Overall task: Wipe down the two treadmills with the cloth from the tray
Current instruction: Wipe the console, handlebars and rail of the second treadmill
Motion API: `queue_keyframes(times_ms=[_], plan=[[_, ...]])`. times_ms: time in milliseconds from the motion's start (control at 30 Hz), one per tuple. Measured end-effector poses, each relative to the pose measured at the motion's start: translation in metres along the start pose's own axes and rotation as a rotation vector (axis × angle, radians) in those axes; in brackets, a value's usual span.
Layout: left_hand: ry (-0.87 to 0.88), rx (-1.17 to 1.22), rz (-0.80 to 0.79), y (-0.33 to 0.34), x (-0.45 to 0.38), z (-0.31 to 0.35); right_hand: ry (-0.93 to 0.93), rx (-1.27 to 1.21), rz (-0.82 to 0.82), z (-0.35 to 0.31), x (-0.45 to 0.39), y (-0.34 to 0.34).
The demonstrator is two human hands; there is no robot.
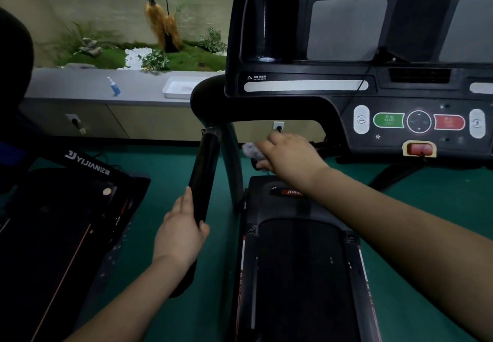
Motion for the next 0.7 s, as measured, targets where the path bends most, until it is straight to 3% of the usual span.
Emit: queue_keyframes(times_ms=[133,300,467,600,700], plan=[[-0.006,0.007,-0.007,0.001,0.000,-0.002,-0.037,-0.024,-0.015,-0.011,-0.008,-0.001],[0.003,0.017,-0.006,0.001,0.001,-0.001,0.050,-0.227,-0.144,0.040,0.002,-0.017],[0.006,-0.002,0.006,0.000,0.002,0.001,0.052,-0.100,-0.149,0.032,-0.007,-0.017],[-0.002,-0.006,0.005,0.001,0.000,-0.002,-0.008,-0.084,-0.127,0.003,-0.017,-0.009],[0.002,0.009,0.008,0.002,0.001,-0.002,0.005,-0.102,-0.112,0.018,-0.005,-0.011]])
Point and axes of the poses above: each hand's wrist, its own x-axis away from the middle knuckle, its own y-axis out of the palm, z = x × y, the point moved 4 cm from there along -x, towards the middle knuckle, and after that the axes turned 13 degrees about -z, right-handed, at the moved point
